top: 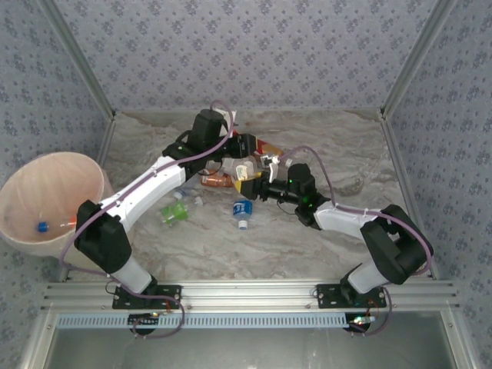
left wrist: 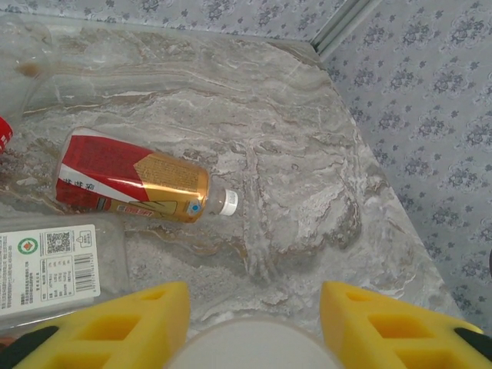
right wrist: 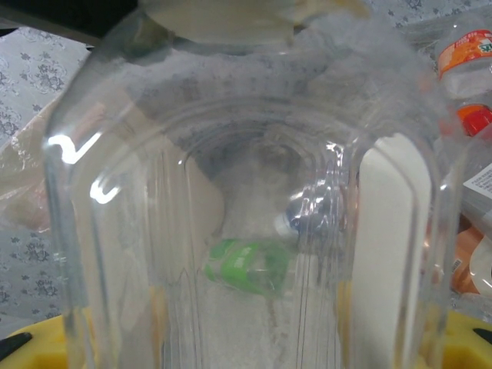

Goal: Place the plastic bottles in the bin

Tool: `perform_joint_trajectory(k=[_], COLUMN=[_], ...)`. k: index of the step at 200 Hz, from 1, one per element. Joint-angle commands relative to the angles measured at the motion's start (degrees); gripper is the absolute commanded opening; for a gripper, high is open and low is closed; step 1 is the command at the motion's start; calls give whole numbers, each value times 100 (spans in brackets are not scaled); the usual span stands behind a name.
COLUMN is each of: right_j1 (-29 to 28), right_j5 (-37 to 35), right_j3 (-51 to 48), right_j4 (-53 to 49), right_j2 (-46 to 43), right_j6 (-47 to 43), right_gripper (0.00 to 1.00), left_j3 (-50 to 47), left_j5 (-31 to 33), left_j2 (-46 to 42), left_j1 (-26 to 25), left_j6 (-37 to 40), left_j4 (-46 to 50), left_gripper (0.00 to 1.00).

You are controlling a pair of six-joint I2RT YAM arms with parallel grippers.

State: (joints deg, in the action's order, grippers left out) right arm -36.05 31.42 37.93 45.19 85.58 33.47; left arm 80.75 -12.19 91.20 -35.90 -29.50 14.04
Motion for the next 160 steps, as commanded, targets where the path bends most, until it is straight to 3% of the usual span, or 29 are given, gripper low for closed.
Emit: perform_joint_trajectory(k=[1, 23, 72, 134, 160], right_j1=[-20, -18, -24, 110, 251], right_j5=[-50, -185, -461, -800, -1767], right_j3=[298, 432, 279, -51, -251], right_j4=[-191, -656, -899, -1984, -2393], right_j2=[6, -17, -381, -1694, -2319], right_j6=[7, -81, -484, -1642, -1830], right_gripper=[59, 65, 91, 100, 100], left_j3=[151, 176, 178, 232, 223], left_j5=[-60, -108, -81, 458, 997], left_j2=[-49, -67, -149, -533, -837], left_j1=[-34, -35, -31, 10, 48], left_j6=[128, 128, 125, 341, 480], left_j4=[133, 117, 91, 355, 507], left_gripper=[45, 43, 43, 43, 44])
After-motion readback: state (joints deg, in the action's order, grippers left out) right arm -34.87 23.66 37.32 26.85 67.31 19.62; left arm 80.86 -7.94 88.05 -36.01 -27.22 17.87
